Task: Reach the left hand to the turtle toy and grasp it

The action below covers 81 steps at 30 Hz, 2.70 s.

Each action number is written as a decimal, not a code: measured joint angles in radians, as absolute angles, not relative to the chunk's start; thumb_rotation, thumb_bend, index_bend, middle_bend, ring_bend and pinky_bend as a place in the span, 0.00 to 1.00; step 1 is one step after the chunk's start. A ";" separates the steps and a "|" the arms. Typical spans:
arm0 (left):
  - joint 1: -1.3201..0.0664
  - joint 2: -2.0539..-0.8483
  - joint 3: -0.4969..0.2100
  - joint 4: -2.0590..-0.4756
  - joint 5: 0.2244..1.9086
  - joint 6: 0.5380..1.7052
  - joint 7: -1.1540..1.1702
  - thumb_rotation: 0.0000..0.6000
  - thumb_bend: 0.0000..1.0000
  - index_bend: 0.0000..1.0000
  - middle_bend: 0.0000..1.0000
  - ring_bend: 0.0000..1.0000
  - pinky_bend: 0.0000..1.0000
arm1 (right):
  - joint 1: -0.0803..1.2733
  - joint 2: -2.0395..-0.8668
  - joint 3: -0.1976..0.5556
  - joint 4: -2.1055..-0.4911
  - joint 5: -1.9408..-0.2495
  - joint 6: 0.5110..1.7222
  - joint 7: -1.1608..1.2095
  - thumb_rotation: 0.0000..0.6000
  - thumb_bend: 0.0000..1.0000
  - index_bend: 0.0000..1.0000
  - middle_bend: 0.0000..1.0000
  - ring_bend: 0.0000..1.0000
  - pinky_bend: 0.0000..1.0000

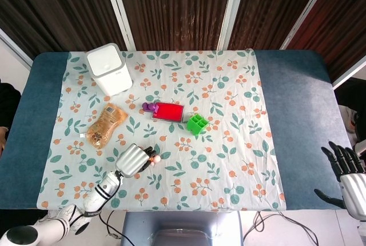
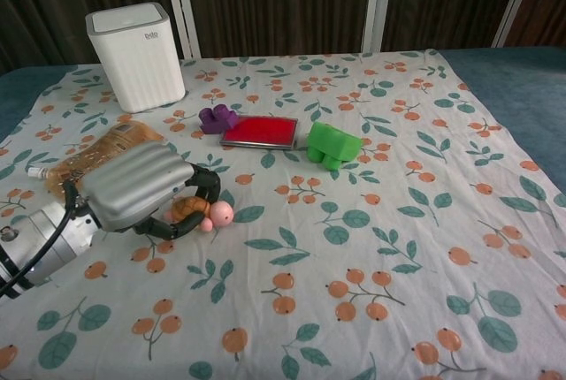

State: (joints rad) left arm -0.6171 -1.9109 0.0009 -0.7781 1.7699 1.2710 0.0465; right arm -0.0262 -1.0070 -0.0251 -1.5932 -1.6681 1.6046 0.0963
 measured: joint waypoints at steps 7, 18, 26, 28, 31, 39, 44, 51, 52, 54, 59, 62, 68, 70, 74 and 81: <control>-0.624 -1.938 0.028 -0.718 1.776 1.298 -0.020 1.00 0.47 0.59 0.64 0.97 1.00 | -0.027 -1.007 -0.026 -1.594 -1.669 1.606 0.095 1.00 0.10 0.00 0.00 0.00 0.00; -0.633 -1.906 0.047 -0.775 1.759 1.287 -0.052 1.00 0.41 0.22 0.29 0.94 1.00 | -0.030 -1.006 -0.031 -1.594 -1.684 1.614 0.098 1.00 0.10 0.00 0.00 0.00 0.00; -0.636 -1.897 0.056 -0.783 1.747 1.270 -0.056 1.00 0.41 0.34 0.33 0.94 1.00 | -0.034 -1.006 -0.032 -1.594 -1.688 1.624 0.102 1.00 0.10 0.00 0.00 0.00 0.00; -0.639 -1.897 0.056 -0.777 1.744 1.266 -0.061 1.00 0.41 0.36 0.34 0.94 1.00 | -0.035 -1.005 -0.033 -1.594 -1.688 1.624 0.103 1.00 0.10 0.00 0.00 0.00 0.00; -0.643 -1.900 0.062 -0.769 1.745 1.263 -0.069 1.00 0.41 0.37 0.36 0.95 1.00 | -0.035 -1.004 -0.032 -1.595 -1.687 1.622 0.103 1.00 0.10 0.00 0.00 0.00 0.00; -0.649 -1.917 0.067 -0.735 1.743 1.262 -0.066 1.00 0.47 0.77 0.81 0.96 1.00 | -0.036 -1.004 -0.032 -1.593 -1.686 1.624 0.102 1.00 0.10 0.00 0.00 0.00 0.00; -0.645 -1.932 0.065 -0.706 1.738 1.280 -0.078 1.00 0.53 0.81 0.91 0.96 1.00 | -0.035 -1.005 -0.031 -1.592 -1.685 1.623 0.101 1.00 0.10 0.00 0.00 0.00 0.00; -0.645 -1.943 0.066 -0.681 1.744 1.314 -0.088 1.00 0.50 0.73 0.76 0.96 1.00 | -0.033 -1.005 -0.031 -1.593 -1.683 1.617 0.101 1.00 0.10 0.00 0.00 0.00 0.00; -0.646 -1.942 0.066 -0.682 1.743 1.313 -0.088 1.00 0.47 0.65 0.67 0.95 1.00 | -0.034 -1.005 -0.031 -1.593 -1.682 1.619 0.102 1.00 0.10 0.00 0.00 0.00 0.00; -0.646 -1.939 0.068 -0.689 1.741 1.309 -0.085 1.00 0.46 0.50 0.54 0.94 1.00 | -0.035 -1.004 -0.030 -1.593 -1.682 1.622 0.103 1.00 0.10 0.00 0.00 0.00 0.00; -0.640 -1.918 0.065 -0.735 1.732 1.309 -0.065 1.00 0.41 0.16 0.27 0.91 1.00 | -0.034 -1.005 -0.031 -1.591 -1.683 1.617 0.101 1.00 0.10 0.00 0.00 0.00 0.00; -0.631 -1.904 0.061 -0.770 1.730 1.329 -0.024 1.00 0.40 0.10 0.22 0.90 1.00 | -0.034 -1.001 -0.037 -1.595 -1.689 1.613 0.098 1.00 0.10 0.00 0.00 0.00 0.00; -0.610 -1.847 0.063 -0.895 1.733 1.360 0.052 1.00 0.38 0.05 0.19 0.88 1.00 | -0.042 -0.992 -0.040 -1.601 -1.700 1.636 0.110 1.00 0.10 0.00 0.00 0.00 0.00; -0.597 -1.818 0.067 -0.949 1.737 1.379 0.081 1.00 0.38 0.06 0.20 0.85 1.00 | -0.044 -0.989 -0.044 -1.599 -1.711 1.642 0.114 1.00 0.10 0.00 0.00 0.00 0.00; -0.531 -1.735 0.093 -1.077 1.756 1.491 0.115 1.00 0.38 0.10 0.21 0.60 0.87 | -0.044 -0.986 -0.054 -1.597 -1.732 1.641 0.112 1.00 0.10 0.00 0.00 0.00 0.00; -0.389 -1.456 0.208 -1.401 1.744 1.601 0.059 1.00 0.37 0.00 0.08 0.07 0.14 | -0.045 -0.991 -0.066 -1.608 -1.744 1.630 0.085 1.00 0.10 0.00 0.00 0.00 0.00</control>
